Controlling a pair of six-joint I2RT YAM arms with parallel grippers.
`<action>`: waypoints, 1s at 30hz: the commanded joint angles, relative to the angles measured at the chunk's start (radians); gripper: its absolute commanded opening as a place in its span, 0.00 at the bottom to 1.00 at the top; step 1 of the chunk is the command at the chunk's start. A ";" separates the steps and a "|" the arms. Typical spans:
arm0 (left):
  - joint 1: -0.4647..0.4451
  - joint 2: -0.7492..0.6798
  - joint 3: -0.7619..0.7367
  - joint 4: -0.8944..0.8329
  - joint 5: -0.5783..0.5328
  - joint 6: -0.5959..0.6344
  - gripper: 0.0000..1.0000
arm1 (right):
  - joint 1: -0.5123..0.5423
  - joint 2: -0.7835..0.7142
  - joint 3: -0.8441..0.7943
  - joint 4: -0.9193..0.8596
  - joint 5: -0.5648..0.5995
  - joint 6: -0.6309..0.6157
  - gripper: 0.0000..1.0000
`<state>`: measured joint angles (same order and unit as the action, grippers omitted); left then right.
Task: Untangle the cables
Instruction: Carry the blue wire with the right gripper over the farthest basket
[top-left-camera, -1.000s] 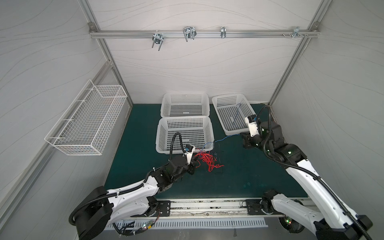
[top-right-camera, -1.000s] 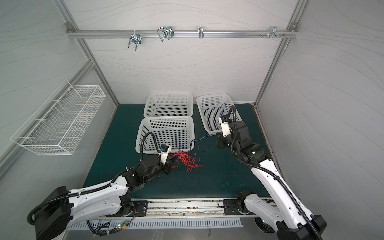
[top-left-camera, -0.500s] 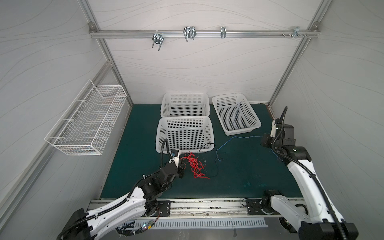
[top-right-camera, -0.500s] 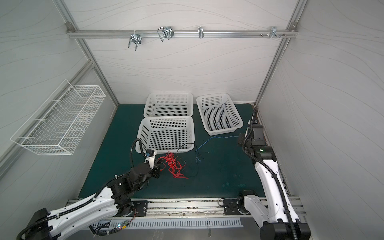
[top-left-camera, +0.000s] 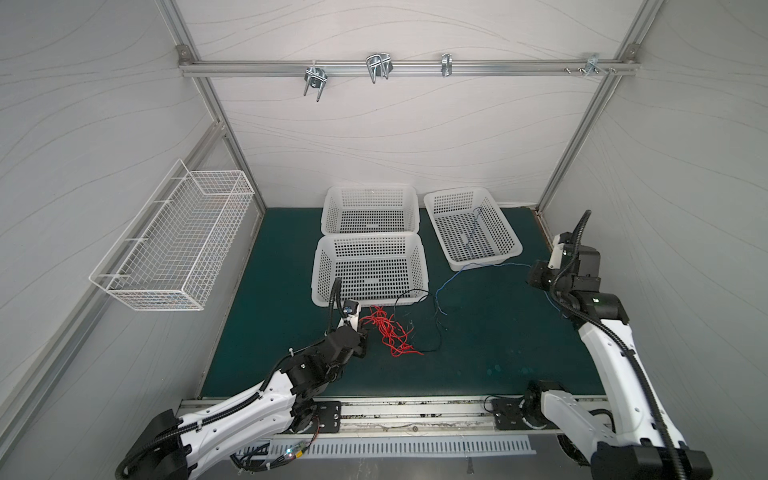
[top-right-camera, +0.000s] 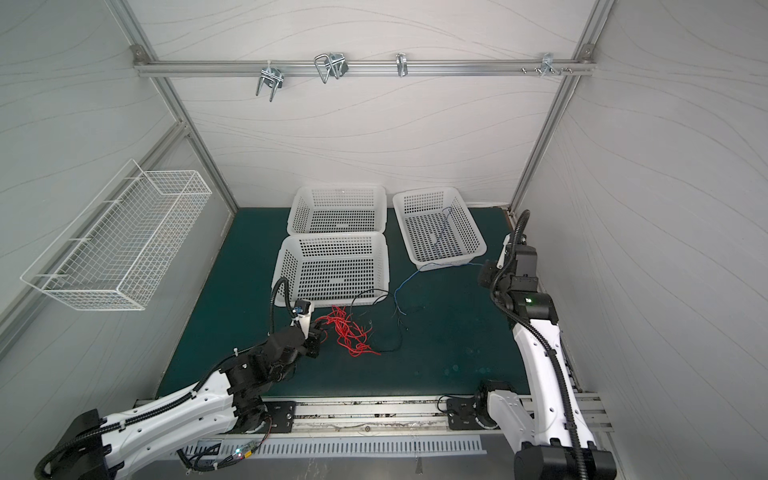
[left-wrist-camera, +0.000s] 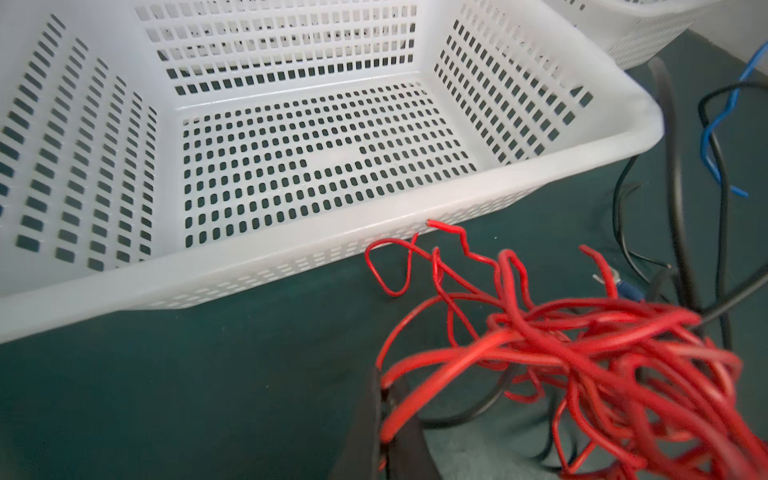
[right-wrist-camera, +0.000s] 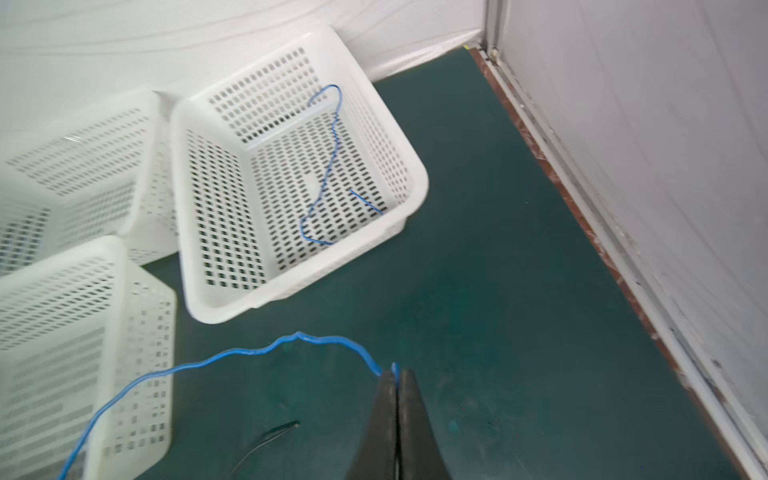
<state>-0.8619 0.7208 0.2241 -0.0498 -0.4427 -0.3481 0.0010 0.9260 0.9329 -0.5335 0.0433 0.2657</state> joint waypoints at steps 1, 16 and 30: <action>0.004 0.060 0.065 0.088 0.024 -0.003 0.00 | 0.025 -0.025 0.020 0.077 -0.127 0.056 0.00; 0.004 0.311 0.164 0.207 0.158 0.035 0.00 | 0.063 -0.125 0.002 0.291 -0.331 0.251 0.00; 0.005 0.341 0.185 0.224 0.176 0.045 0.00 | 0.063 0.027 0.071 0.237 0.008 0.282 0.00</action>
<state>-0.8619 1.0496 0.3519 0.1219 -0.2726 -0.3168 0.0597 0.8921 0.9813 -0.3092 -0.0517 0.5167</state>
